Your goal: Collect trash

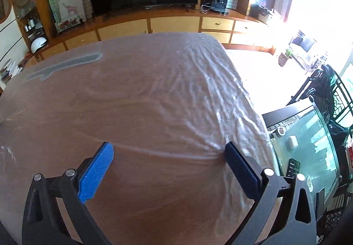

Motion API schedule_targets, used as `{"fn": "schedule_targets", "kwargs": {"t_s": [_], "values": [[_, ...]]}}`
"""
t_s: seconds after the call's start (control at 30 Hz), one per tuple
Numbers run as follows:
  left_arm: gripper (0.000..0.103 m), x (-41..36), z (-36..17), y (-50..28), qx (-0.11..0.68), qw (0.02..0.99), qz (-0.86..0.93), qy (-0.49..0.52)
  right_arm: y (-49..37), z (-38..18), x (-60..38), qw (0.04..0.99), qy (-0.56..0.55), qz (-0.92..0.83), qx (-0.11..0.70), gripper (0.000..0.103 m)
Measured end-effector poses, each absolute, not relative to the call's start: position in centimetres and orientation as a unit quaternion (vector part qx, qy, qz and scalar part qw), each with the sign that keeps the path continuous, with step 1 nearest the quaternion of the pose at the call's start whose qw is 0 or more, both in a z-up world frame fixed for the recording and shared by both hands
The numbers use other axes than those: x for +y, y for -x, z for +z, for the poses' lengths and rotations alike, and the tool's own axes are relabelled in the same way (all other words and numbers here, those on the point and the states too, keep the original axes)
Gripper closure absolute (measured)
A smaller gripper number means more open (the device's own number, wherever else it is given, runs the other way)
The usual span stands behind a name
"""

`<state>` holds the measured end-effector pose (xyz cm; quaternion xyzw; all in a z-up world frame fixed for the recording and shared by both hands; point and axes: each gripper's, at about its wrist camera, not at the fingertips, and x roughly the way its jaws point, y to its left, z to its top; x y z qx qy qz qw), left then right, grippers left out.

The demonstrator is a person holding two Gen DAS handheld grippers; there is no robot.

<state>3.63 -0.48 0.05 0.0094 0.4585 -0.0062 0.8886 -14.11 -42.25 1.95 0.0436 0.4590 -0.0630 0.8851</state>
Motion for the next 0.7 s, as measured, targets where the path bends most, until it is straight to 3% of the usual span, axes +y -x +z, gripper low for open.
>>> {"fn": "schedule_targets", "kwargs": {"t_s": [0.7], "values": [[0.001, -0.33, -0.13, -3.61, 0.460, 0.888, -0.008, -0.004, 13.58, 1.89, -43.03, 0.884, -0.045, -0.067, 0.460, 0.004]]}}
